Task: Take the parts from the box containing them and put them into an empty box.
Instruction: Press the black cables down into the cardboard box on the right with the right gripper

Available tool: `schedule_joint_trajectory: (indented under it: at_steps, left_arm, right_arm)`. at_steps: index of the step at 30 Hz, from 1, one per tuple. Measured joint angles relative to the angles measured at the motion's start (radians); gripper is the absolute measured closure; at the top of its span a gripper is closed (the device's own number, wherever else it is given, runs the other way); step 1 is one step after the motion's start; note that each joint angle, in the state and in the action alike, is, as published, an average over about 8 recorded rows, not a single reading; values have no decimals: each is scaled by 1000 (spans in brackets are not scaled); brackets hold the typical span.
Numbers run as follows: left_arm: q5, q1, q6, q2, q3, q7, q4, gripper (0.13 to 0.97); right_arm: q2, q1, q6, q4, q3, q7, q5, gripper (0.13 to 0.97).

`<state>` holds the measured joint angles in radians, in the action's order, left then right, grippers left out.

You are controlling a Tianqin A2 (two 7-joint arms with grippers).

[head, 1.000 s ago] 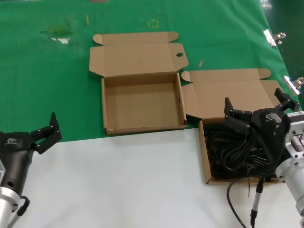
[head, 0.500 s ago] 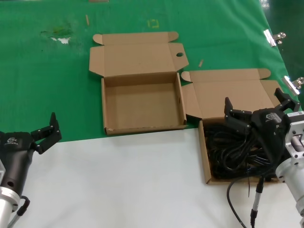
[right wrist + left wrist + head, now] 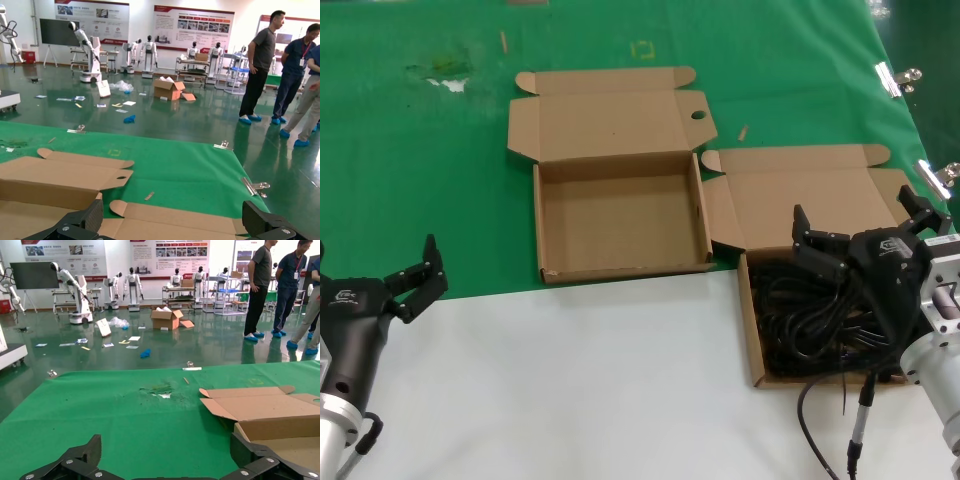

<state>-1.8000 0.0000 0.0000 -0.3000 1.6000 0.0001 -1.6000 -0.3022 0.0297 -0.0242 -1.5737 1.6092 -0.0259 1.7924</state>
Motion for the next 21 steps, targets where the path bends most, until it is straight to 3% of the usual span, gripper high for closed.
schedule_joint_trajectory:
  at_steps: [8,17,21]
  left_arm:
    - [0,0,0,0,0,0,0,244]
    - [0,0,0,0,0,0,0,400]
    - [0,0,0,0,0,0,0,507]
  right_arm:
    - [0,0,0,0,0,0,0,129]
    - [-2,-1,1,0,2,0,0,129]
    - [-8,-4,5,-2,8,1,-1,129]
